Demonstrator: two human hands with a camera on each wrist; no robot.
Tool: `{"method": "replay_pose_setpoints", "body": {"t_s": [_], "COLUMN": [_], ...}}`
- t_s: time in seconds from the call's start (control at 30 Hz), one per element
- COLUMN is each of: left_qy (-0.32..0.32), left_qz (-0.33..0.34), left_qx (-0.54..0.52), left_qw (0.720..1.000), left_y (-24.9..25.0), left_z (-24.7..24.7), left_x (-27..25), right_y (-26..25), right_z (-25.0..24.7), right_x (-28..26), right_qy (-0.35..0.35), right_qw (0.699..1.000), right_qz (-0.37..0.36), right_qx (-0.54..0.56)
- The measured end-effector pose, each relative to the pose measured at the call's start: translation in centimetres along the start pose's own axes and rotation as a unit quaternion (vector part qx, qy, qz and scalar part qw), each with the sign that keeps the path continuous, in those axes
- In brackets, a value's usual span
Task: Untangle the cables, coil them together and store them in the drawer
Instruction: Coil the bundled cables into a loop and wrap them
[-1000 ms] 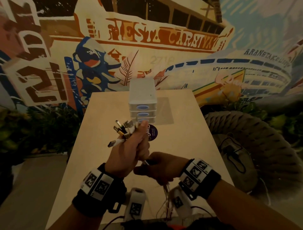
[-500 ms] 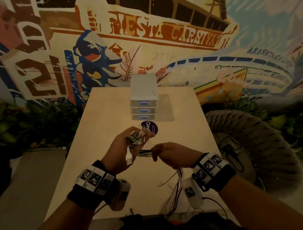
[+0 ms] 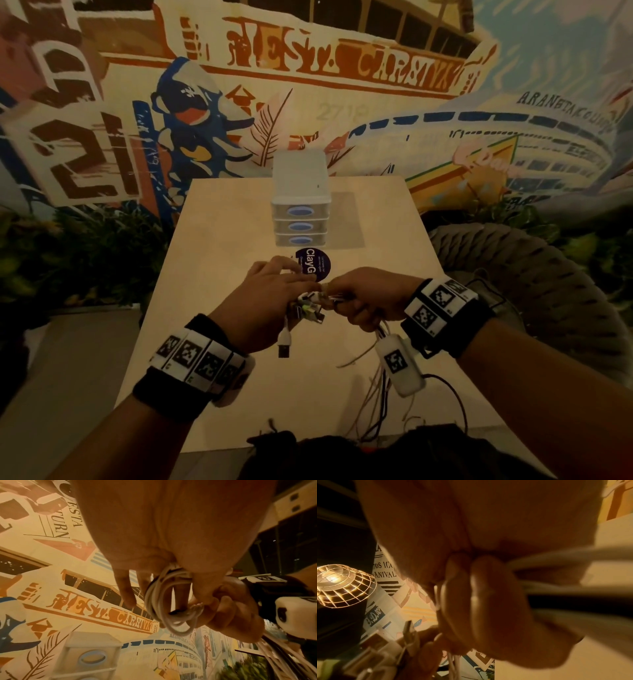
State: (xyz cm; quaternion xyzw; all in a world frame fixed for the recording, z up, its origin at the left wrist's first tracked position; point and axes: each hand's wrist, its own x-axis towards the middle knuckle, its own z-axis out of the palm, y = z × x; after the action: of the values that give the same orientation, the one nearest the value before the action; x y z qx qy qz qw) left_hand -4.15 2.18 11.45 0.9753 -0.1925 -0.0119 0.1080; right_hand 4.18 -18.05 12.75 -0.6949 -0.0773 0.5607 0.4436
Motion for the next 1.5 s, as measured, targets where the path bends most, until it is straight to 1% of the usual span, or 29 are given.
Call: {"method": "replay_pose_setpoints", "body": {"t_s": [0.07,0.17,0.23,0.3,0.37,0.43,0.47,0.53,0.6,0.7,0.8,0.87,0.97,1.03,1.1,1.17,1.23,1.3,1.33,1.37,1.43,1.5], "left_qy": [-0.040,-0.069,-0.068,-0.076,-0.090,-0.119,-0.133,-0.149,-0.164,-0.180,-0.179,-0.189,-0.212,-0.211,-0.198,-0.178,-0.141,-0.113,-0.102,-0.086,-0.035,0.011], "left_qz": [-0.005,-0.035,-0.055,-0.068,-0.070,-0.075,-0.076,-0.083,-0.089,-0.079,-0.086,-0.085,-0.078,-0.076,-0.089,-0.109,-0.126,-0.132,-0.124,-0.113,-0.099,-0.122], "left_qx": [-0.030,-0.038,-0.067,-0.102,-0.134,-0.099,-0.065,-0.009,0.025,0.086,0.120,0.120,0.115,0.119,0.115,0.081,0.029,-0.022,-0.036,-0.047,-0.086,-0.159], "left_qw": [0.999,0.996,0.994,0.990,0.984,0.985,0.986,0.985,0.982,0.977,0.973,0.971,0.967,0.967,0.969,0.975,0.981,0.985,0.986,0.989,0.991,0.980], "left_y": [0.5,1.0,1.4,1.6,1.9,2.4,2.6,3.1,3.4,3.5,3.5,3.5,3.4,3.5,3.4,3.3,3.1,2.8,2.6,2.4,1.6,0.6], "left_z": [0.0,0.4,0.8,1.2,1.5,1.6,1.6,1.4,1.1,0.7,0.6,0.6,0.9,1.1,1.4,1.5,1.8,2.0,2.1,2.2,2.1,1.8], "left_x": [0.2,0.5,0.7,0.9,1.0,1.2,1.4,1.8,2.3,2.7,2.9,3.0,2.8,2.7,2.8,2.9,2.8,2.7,2.6,2.6,2.3,1.8], "right_y": [-0.2,-0.6,-0.9,-1.1,-1.3,-1.5,-1.6,-1.8,-1.9,-2.0,-2.0,-1.9,-1.6,-1.3,-1.0,-0.7,-0.3,0.0,0.3,0.5,1.0,1.2], "right_z": [0.0,0.1,0.4,0.7,0.9,1.0,1.0,1.3,1.7,2.7,3.2,3.5,4.1,4.3,4.2,3.8,3.5,3.1,2.9,2.5,1.7,0.8], "right_x": [0.2,0.2,0.1,0.0,-0.1,-0.2,-0.3,-0.2,0.2,1.1,1.7,1.8,1.4,1.1,1.1,1.1,1.1,1.0,0.9,0.8,0.5,0.2], "right_qy": [0.005,0.005,0.018,0.045,0.055,0.055,0.059,0.070,0.080,0.095,0.116,0.101,0.070,0.059,0.064,0.075,0.077,0.075,0.077,0.084,0.104,0.124], "right_qw": [1.000,1.000,0.999,0.991,0.967,0.928,0.912,0.891,0.871,0.855,0.861,0.873,0.877,0.891,0.899,0.900,0.902,0.911,0.917,0.924,0.939,0.959], "right_qz": [-0.009,-0.018,-0.018,-0.017,-0.015,-0.021,-0.025,-0.027,-0.021,-0.020,-0.016,0.002,0.018,0.020,0.011,0.001,-0.002,-0.006,-0.008,-0.012,-0.035,-0.076], "right_qx": [0.021,0.005,-0.047,-0.126,-0.248,-0.368,-0.405,-0.448,-0.484,-0.509,-0.494,-0.478,-0.474,-0.451,-0.432,-0.429,-0.425,-0.405,-0.390,-0.372,-0.325,-0.241]}}
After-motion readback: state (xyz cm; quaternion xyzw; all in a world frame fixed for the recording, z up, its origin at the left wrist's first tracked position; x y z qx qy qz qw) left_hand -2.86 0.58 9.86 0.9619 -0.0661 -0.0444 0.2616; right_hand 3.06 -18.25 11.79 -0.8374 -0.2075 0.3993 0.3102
